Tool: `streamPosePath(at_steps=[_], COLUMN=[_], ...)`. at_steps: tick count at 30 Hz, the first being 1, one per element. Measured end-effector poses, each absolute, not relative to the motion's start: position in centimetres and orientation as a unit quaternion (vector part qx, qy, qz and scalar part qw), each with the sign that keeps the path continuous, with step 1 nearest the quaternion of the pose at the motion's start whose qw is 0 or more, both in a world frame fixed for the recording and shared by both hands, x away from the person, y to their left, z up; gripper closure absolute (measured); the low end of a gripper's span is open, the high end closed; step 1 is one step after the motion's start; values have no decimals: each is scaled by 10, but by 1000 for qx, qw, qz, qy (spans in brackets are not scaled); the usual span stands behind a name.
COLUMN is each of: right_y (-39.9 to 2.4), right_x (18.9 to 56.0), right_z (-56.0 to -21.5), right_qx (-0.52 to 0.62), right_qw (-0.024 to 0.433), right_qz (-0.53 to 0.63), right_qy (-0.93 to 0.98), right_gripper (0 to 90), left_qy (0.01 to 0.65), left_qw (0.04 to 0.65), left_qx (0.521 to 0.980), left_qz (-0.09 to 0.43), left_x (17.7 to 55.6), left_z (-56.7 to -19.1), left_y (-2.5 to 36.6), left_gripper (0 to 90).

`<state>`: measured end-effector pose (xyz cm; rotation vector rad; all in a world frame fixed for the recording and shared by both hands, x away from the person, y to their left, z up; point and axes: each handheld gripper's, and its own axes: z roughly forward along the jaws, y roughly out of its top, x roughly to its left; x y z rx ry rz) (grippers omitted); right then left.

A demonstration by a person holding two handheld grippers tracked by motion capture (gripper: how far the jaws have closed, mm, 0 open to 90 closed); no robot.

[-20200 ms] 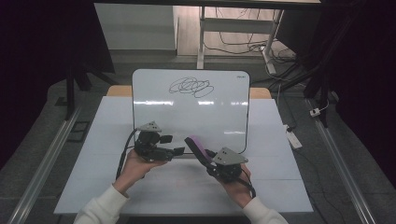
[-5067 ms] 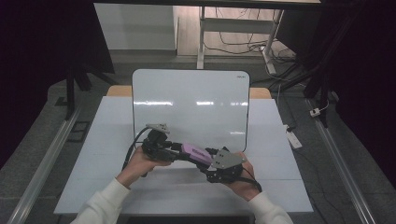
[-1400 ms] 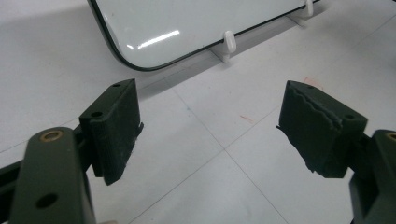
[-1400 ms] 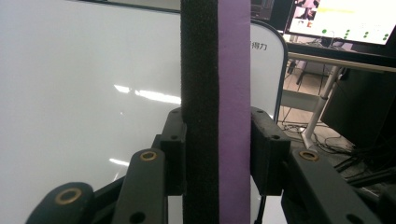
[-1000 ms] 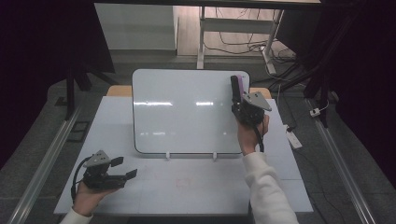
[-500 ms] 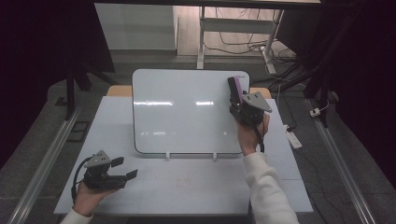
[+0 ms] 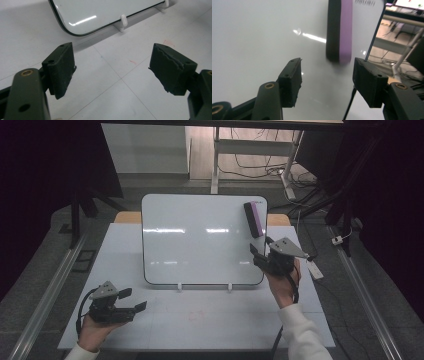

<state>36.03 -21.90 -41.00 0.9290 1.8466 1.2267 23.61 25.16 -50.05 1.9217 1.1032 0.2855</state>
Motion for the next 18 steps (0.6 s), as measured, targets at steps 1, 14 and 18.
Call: streamPosePath(at_steps=[1, 14, 18], right_y=[-223, -258, -264], right_x=[357, 323, 320], right_z=[-414, -464, -475], right_qx=[359, 337, 327], right_qw=[354, 267, 250], right_qz=[475, 462, 458], right_qy=[721, 776, 788], right_gripper=[389, 390, 389], left_qy=[445, 450, 450], left_qw=[438, 434, 434], left_qx=[773, 772, 773], left_qz=[114, 112, 109], left_x=[236, 239, 240], left_z=[-501, -503, -504], left_y=[252, 252, 252], left_gripper=[212, 211, 211])
